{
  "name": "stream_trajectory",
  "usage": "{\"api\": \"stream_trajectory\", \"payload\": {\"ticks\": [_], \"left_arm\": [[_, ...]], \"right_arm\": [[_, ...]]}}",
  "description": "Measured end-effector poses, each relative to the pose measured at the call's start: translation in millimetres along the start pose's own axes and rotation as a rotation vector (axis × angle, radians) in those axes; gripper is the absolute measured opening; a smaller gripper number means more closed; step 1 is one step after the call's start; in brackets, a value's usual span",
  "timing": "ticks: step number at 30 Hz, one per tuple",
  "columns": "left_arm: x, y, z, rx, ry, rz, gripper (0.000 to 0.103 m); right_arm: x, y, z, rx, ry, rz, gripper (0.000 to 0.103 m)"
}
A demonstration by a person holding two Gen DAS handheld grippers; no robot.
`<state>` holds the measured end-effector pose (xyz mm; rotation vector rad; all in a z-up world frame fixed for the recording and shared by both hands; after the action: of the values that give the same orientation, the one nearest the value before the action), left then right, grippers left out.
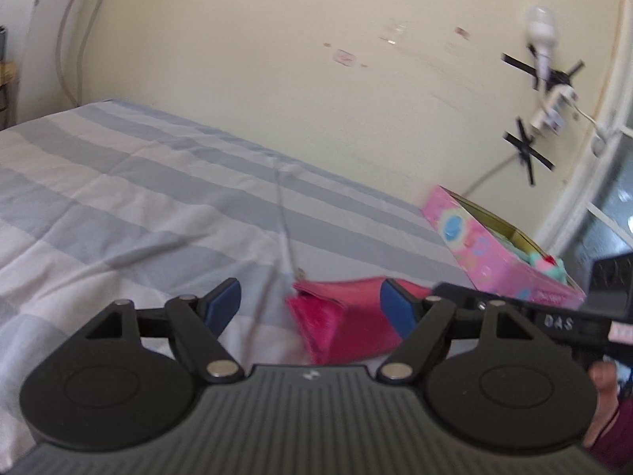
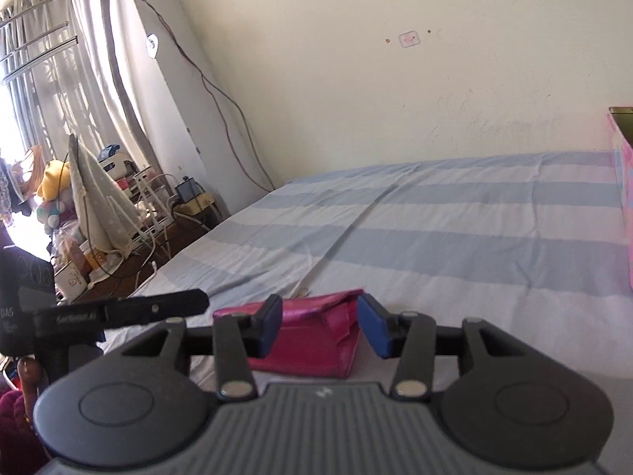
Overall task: Organize objects
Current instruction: 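Grasp the pink pouch with the right gripper while the left gripper grips it too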
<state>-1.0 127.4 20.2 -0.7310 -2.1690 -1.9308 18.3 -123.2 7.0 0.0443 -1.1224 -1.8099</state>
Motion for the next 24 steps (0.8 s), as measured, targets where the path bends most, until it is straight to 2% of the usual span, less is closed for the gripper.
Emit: {"api": "stream_trajectory", "payload": {"ticks": [5, 7, 10, 11, 12, 13, 16, 19, 24], "left_arm": [[-10.1, -1.7, -17.2, -0.090, -0.020, 0.011, 0.079], [-18.0, -3.0, -20.4, -0.119, -0.025, 0.027, 0.071], [-34.0, -5.6, -21.9, -0.139, -0.051, 0.072, 0.065], [-39.2, -6.5, -22.4, -0.139, -0.063, 0.089, 0.055], [-41.7, -6.7, -23.4, -0.136, -0.085, 0.097, 0.049], [-40.1, -6.0, -25.5, -0.139, -0.080, 0.093, 0.049], [-28.7, 4.0, -33.2, -0.164, -0.065, 0.045, 0.049], [-24.9, 20.8, -40.5, -0.154, -0.081, 0.012, 0.049], [-39.4, 50.9, -80.7, -0.257, -0.101, -0.030, 0.049]], "right_arm": [[-0.4, -3.0, 2.7, 0.015, -0.004, 0.013, 0.045], [-5.4, -4.2, 2.3, 0.015, -0.015, 0.026, 0.045], [-12.6, -7.0, 0.4, -0.008, 0.009, 0.056, 0.048], [-14.1, -8.3, 0.6, -0.012, 0.008, 0.062, 0.043], [-15.9, -9.2, 0.9, -0.008, 0.001, 0.075, 0.039], [-16.0, -10.0, 1.7, 0.001, -0.011, 0.073, 0.035], [-4.8, -8.0, 4.9, 0.022, -0.016, 0.031, 0.024], [9.2, -2.7, 6.6, 0.019, -0.015, -0.016, 0.023], [40.1, 14.1, -4.3, 0.013, -0.056, -0.130, 0.023]]}}
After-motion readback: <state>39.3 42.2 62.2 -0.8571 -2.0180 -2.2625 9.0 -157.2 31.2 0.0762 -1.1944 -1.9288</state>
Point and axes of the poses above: each gripper's, at about its wrist camera, not at the fingertips, and x roughly against the way its jaws point, z to its left, y to its top, the point moved 2 cm from there along -x, roughly the way its jaws point, and after that the axes turned 13 degrees about -x, right-handed, at the moved point
